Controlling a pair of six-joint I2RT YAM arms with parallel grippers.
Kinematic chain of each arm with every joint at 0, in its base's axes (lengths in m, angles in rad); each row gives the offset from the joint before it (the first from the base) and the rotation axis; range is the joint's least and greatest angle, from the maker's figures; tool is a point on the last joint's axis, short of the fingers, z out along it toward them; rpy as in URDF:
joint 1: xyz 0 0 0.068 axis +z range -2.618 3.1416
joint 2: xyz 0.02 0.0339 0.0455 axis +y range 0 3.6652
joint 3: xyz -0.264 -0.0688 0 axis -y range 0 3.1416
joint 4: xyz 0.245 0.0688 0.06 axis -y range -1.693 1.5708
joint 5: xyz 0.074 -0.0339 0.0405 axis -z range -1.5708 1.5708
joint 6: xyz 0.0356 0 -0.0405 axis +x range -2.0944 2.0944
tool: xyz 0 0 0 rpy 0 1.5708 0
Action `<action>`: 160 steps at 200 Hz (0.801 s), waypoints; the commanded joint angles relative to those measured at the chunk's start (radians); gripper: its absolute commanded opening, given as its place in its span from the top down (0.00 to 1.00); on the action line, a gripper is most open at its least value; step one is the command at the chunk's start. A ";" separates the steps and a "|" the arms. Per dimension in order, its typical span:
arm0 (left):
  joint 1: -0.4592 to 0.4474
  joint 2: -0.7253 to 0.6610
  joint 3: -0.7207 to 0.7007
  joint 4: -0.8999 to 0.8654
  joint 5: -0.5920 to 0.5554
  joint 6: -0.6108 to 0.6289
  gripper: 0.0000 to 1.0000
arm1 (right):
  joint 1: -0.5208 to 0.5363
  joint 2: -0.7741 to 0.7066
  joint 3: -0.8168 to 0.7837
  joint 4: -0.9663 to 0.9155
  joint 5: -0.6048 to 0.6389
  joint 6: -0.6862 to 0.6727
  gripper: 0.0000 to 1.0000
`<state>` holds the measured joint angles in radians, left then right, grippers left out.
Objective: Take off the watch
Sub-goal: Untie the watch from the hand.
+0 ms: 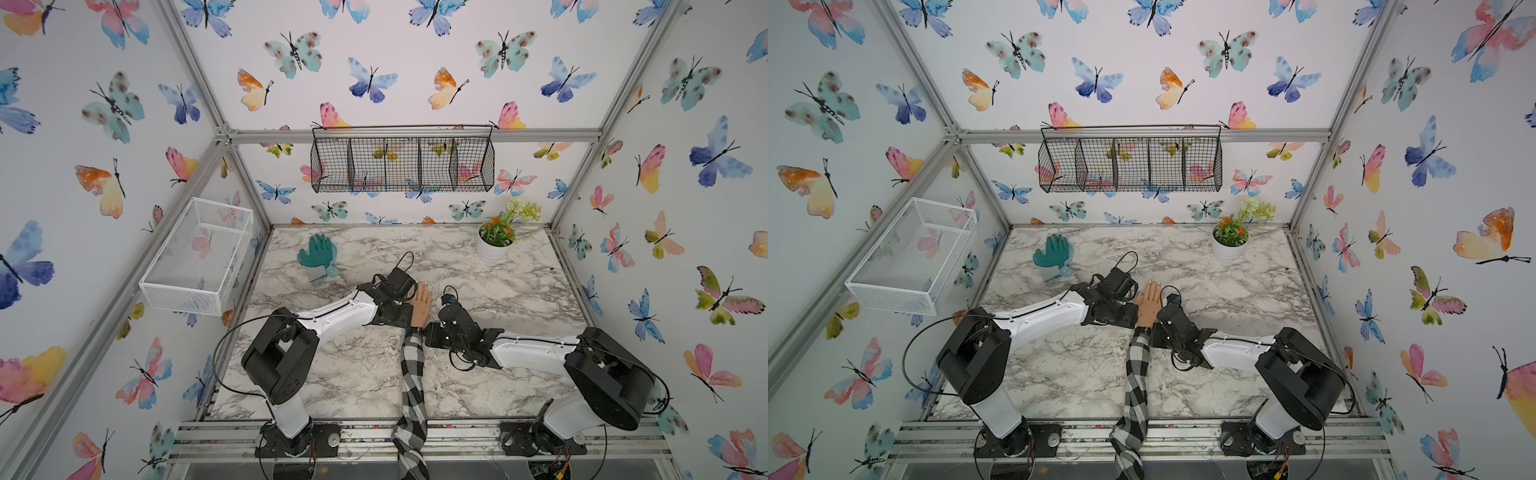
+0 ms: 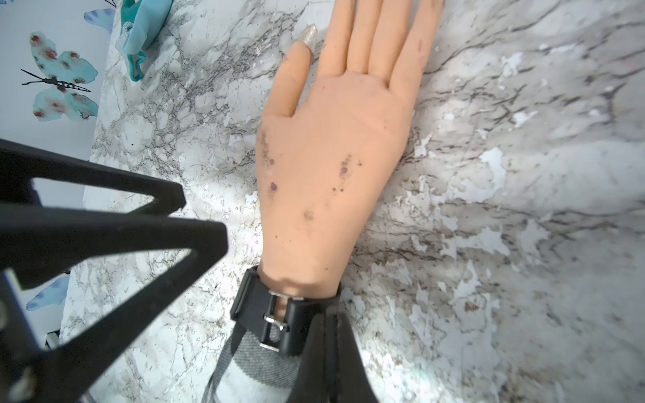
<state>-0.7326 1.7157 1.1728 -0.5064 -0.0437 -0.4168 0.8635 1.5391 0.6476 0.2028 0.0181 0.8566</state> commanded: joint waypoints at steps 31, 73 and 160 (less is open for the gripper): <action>-0.030 -0.032 0.043 -0.021 0.071 0.016 0.33 | 0.009 0.001 -0.011 -0.051 -0.019 0.004 0.98; -0.087 0.008 0.082 -0.024 0.097 -0.019 0.34 | 0.008 0.006 -0.009 -0.049 -0.024 0.004 0.98; -0.123 0.075 0.076 -0.025 0.049 -0.030 0.34 | 0.008 0.000 -0.017 -0.037 -0.024 0.005 0.98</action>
<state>-0.8528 1.7618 1.2480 -0.5171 0.0280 -0.4385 0.8639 1.5391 0.6476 0.2028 0.0181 0.8566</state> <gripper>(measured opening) 0.661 0.055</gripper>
